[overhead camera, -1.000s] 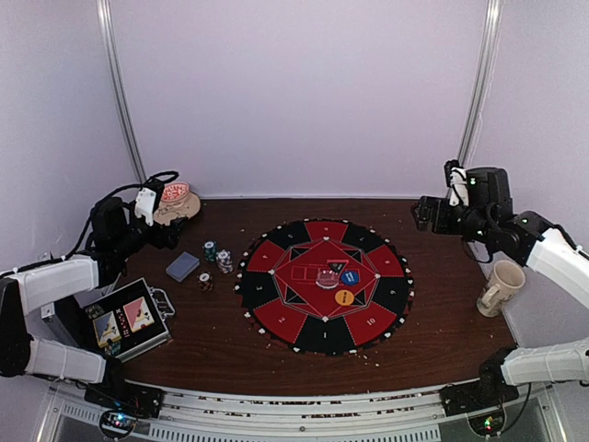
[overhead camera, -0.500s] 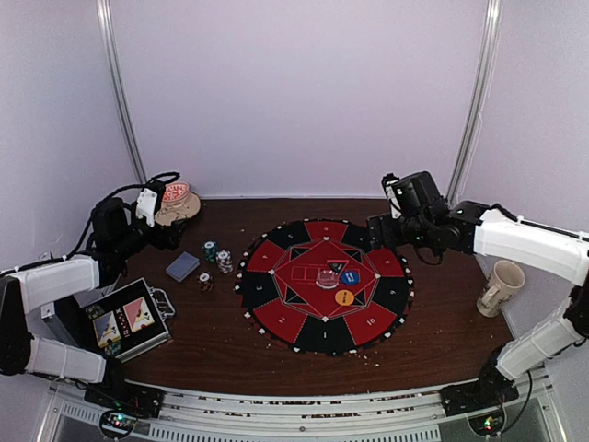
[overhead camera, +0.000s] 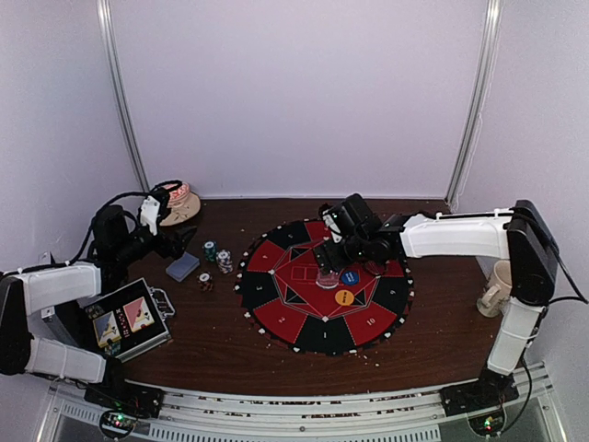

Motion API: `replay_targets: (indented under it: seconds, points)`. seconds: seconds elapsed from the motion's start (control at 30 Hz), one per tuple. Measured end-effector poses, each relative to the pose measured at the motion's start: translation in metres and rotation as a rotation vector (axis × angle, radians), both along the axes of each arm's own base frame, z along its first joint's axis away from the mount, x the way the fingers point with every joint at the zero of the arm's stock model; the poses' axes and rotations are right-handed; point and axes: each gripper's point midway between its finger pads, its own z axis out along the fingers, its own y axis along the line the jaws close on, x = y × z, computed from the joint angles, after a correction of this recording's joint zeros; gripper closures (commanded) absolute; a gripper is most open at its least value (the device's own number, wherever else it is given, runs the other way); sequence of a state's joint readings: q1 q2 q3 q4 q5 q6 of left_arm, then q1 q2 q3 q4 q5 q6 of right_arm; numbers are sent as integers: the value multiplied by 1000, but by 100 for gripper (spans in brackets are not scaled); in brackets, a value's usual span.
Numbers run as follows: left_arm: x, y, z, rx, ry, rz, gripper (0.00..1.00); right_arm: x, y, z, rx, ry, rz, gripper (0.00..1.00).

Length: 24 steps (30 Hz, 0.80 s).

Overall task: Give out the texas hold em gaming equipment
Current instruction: Move the dealer button to position 2.

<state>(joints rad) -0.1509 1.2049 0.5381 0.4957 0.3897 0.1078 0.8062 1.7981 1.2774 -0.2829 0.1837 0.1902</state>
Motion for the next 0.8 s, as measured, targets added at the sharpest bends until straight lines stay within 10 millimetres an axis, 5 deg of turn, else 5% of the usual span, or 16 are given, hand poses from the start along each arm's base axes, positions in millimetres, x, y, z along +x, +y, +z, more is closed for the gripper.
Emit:
replay_targets:
  seconds: [0.33,0.8]
  points:
    - [-16,-9,1,-5,-47,-73,2,-13,18,-83,-7,190,42,17]
    - [-21,-14,8,-14,-85,-109,2,-14,22,-91,84,214,-20,22]
